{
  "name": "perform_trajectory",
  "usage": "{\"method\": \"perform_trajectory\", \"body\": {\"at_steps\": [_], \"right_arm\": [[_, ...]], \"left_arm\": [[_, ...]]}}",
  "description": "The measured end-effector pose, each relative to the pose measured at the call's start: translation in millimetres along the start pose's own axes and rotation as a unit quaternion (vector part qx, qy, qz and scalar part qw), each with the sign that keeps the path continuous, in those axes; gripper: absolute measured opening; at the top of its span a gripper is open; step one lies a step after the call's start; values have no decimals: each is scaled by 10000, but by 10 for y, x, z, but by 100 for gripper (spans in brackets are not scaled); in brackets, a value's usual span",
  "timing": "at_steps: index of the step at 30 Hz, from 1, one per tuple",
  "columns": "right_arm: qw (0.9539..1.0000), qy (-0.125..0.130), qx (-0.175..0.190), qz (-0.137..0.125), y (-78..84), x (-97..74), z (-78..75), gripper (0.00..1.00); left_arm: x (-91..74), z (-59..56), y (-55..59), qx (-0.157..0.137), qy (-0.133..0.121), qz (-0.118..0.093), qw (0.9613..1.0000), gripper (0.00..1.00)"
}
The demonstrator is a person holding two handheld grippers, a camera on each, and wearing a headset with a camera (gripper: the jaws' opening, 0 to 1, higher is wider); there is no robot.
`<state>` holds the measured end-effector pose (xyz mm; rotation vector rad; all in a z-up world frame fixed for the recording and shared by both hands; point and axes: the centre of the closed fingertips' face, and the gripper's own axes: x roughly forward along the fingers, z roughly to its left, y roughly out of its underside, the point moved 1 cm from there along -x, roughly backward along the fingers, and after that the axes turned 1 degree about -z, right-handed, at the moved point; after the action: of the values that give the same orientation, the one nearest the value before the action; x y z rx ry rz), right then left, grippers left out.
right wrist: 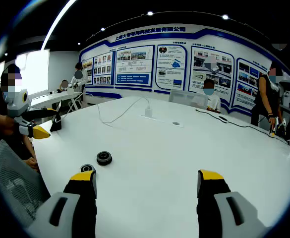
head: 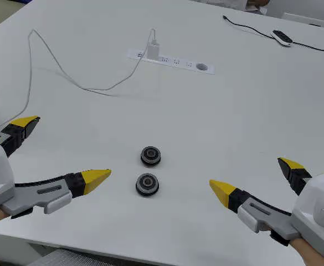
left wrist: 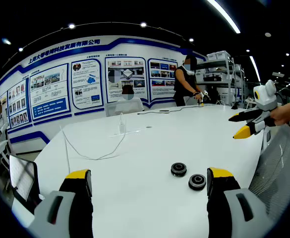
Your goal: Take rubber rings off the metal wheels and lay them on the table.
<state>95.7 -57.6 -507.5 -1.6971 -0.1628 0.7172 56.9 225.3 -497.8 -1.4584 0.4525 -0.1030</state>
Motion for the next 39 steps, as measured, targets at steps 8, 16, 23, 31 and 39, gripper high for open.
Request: {"method": "perform_trajectory", "body": {"at_steps": [8, 16, 23, 31, 39], "right_arm": [[9999, 47, 56, -78, -41, -21, -28, 83], [9999, 60, 86, -91, -59, -38, -34, 81], [9998, 33, 149, -106, -77, -45, -21, 81], [9997, -7, 221, -93, -74, -47, -11, 79], [9995, -77, 308, -11, -31, -29, 17, 76]], "left_arm": [[-6, 6, -15, -13, 4, 7, 10000, 98], [2, -14, -17, 13, 58, 34, 10000, 97], [1, -47, 7, 44, 130, 97, 9999, 97], [18, -60, 11, 58, 176, 129, 9997, 96], [27, -59, -25, 114, 232, 128, 9996, 96]]}}
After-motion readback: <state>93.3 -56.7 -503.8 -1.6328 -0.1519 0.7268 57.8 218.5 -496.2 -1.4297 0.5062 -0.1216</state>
